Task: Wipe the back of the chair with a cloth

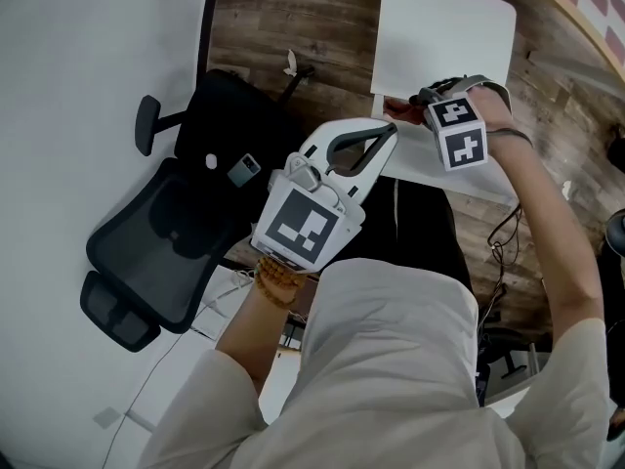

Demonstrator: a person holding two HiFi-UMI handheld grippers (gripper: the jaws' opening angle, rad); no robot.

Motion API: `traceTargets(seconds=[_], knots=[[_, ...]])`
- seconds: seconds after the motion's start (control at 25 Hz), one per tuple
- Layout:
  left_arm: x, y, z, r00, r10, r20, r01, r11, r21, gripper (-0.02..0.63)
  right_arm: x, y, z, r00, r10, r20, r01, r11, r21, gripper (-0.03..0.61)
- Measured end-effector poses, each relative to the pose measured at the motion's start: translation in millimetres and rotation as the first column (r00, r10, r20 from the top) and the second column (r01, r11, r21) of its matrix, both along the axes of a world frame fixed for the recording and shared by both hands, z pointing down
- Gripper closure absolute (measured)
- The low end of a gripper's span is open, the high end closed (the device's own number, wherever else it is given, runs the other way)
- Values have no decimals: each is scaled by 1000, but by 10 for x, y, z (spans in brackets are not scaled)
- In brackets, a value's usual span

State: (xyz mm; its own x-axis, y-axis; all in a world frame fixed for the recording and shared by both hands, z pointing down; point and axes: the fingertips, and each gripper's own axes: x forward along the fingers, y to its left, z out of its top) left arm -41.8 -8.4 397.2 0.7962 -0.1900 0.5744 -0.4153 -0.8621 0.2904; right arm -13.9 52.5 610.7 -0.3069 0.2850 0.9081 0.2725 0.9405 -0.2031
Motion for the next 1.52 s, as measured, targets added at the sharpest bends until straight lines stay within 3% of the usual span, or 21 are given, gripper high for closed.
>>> traceTargets(seconds=[0.32, 0.72, 1.08, 1.52], knots=[[-25, -2, 49, 1000, -31, -3, 31, 999, -23, 601, -3, 140, 337, 989, -144, -20, 143, 989, -36, 494], [-102, 29, 105, 999, -52, 1, 52, 998, -41, 601, -50, 242, 362, 961, -275, 8, 275, 961, -24, 494], [-135, 77, 33, 999, -50, 2, 50, 998, -36, 601, -165, 246, -150, 941, -325, 94, 321, 946, 52, 494], [-155, 90, -57, 999, -43, 4, 43, 999, -21, 601, -199, 259, -708, 912, -394, 113, 377, 915, 146, 494]])
